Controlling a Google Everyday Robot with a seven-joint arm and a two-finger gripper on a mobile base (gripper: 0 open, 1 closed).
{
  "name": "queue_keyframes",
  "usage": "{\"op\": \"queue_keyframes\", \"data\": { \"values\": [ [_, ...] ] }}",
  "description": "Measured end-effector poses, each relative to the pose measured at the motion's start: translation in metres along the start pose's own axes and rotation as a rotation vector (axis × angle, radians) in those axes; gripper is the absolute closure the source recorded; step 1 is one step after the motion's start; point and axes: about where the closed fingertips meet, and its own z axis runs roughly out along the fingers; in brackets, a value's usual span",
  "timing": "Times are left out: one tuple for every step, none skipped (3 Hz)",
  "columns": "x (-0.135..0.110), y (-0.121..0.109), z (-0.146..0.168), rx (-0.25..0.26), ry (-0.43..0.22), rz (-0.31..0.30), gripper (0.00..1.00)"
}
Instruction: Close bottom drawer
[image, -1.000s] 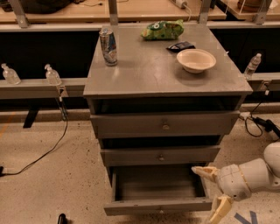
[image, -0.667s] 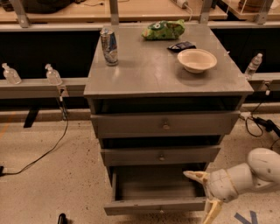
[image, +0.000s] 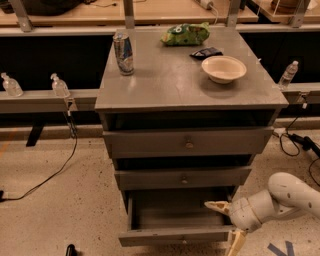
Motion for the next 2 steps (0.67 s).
{"op": "queue_keyframes", "data": {
  "values": [
    [0.028, -0.013, 0.014, 0.022, 0.044, -0.032, 0.0],
    [0.084, -0.031, 0.033, 0.084, 0.098, -0.09, 0.0]
  ]
}}
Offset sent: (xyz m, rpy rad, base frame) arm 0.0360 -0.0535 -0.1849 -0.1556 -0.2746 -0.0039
